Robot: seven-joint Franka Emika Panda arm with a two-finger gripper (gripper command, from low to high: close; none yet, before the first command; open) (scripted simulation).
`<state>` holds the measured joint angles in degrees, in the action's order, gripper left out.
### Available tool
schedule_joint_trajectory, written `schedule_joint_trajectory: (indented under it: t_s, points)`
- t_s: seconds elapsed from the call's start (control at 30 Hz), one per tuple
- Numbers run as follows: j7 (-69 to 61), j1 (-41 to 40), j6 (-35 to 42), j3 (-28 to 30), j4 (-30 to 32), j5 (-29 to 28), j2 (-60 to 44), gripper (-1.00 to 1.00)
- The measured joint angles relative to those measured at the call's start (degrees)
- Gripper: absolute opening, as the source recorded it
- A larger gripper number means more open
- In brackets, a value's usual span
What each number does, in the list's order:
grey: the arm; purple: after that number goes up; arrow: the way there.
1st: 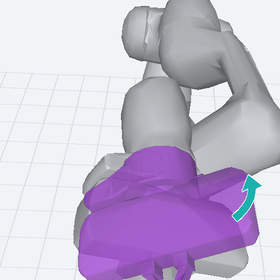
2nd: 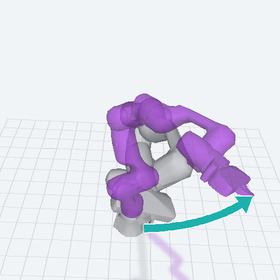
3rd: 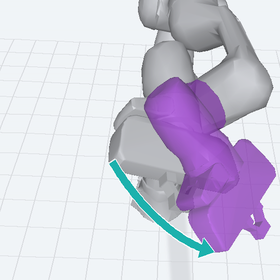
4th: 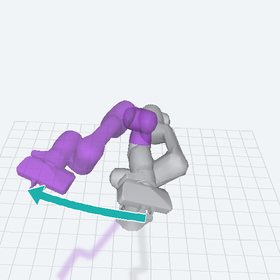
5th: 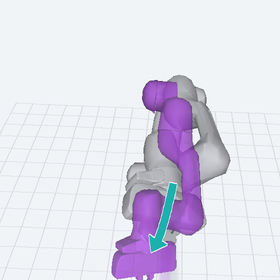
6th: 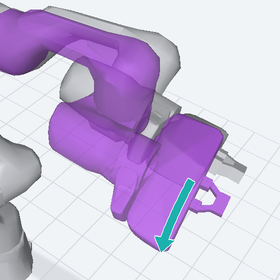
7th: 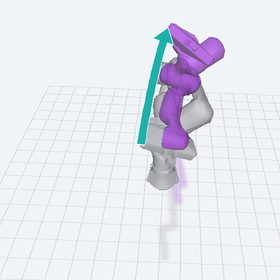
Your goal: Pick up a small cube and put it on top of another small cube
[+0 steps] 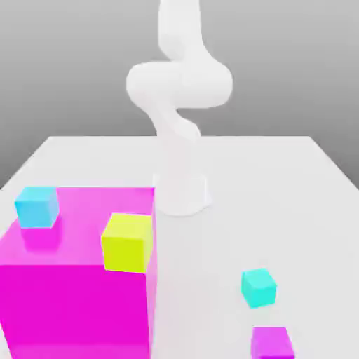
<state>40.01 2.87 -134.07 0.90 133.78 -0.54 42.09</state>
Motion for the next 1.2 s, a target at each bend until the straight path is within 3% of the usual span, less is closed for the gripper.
schedule_joint_trajectory:
  t_s: [0.47, 0.87, 1.0, 1.2]
  points:
    - [-34.29, 14.81, -12.91, 4.94, 11.24, -0.93, -21.01, 0.0]
    - [-65.45, 24.55, -23.85, 5.8, 20.76, 1.25, -38.94, 0.0]
    - [-75.39, 26.49, -27.59, 4.86, 23.8, 1.78, -44.97, 0.0]
    - [-79.51, 24.1, -37.0, 1.74, 22.51, 4.36, -56.91, 0.0]
